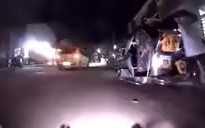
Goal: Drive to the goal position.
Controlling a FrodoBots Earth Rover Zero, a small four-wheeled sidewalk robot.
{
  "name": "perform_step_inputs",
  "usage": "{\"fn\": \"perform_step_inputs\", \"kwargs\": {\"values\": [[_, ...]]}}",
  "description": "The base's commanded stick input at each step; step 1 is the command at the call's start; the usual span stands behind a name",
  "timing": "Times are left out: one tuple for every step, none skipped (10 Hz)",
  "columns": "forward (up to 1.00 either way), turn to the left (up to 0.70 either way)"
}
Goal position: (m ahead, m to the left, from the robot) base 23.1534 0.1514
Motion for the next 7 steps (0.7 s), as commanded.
{"fn": "perform_step_inputs", "kwargs": {"values": [[1.00,0.07],[1.00,0.00],[1.00,0.00],[1.00,0.00],[1.00,0.00],[1.00,0.00],[1.00,0.00]]}}
